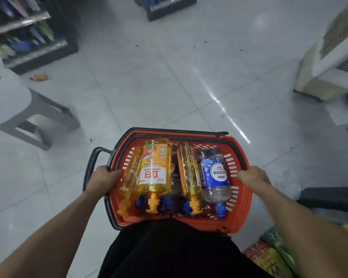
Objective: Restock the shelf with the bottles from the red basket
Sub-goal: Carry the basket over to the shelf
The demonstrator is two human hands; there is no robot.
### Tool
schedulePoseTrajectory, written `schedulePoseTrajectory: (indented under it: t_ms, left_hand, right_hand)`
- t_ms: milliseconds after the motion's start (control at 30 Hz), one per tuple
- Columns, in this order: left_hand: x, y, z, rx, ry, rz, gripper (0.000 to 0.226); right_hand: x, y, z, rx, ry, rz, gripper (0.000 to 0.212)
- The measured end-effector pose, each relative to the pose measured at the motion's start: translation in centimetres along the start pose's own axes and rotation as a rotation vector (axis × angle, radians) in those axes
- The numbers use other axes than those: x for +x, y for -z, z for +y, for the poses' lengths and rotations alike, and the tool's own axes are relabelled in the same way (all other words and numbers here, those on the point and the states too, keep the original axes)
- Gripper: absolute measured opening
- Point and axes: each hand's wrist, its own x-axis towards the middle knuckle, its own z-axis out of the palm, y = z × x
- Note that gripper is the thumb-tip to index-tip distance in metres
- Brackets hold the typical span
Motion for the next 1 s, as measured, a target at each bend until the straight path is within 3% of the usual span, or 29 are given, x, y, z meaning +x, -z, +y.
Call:
schedulePoseTrajectory:
  t_ms: [267, 467, 633, 867, 1000]
  left_hand:
    - [13.4, 6.1, 9.1, -0.098, 0.066, -0.026, 0.013]
    - [20.3, 9.4, 16.9, -0.102, 0.109, -0.045, 0.025]
    - [25.2, 10.0, 23.9, -0.086, 0.147, -0.034, 0.031]
    - [31.5, 9.4, 34.9, -0.124, 0.187, 0.046, 0.030]
    - [33.9, 9.1, 39.9, -0.159, 0.225, 0.092, 0.032]
  right_hand:
    - [7.6, 4.5, -17.3, -0.082, 0.033, 0.020, 0.030]
    - [12.8, 9.5, -26.7, -0.129, 0.081, 0.010, 0.028]
    - [18.7, 12.7, -32.0, -0.095, 0.123, -0.007, 0.037]
    - [29.3, 20.4, -42.4, -0.148, 0.230, 0.024, 0.027]
    - [34.6, 24.9, -48.7, -0.190, 0.286, 0.007, 0.039]
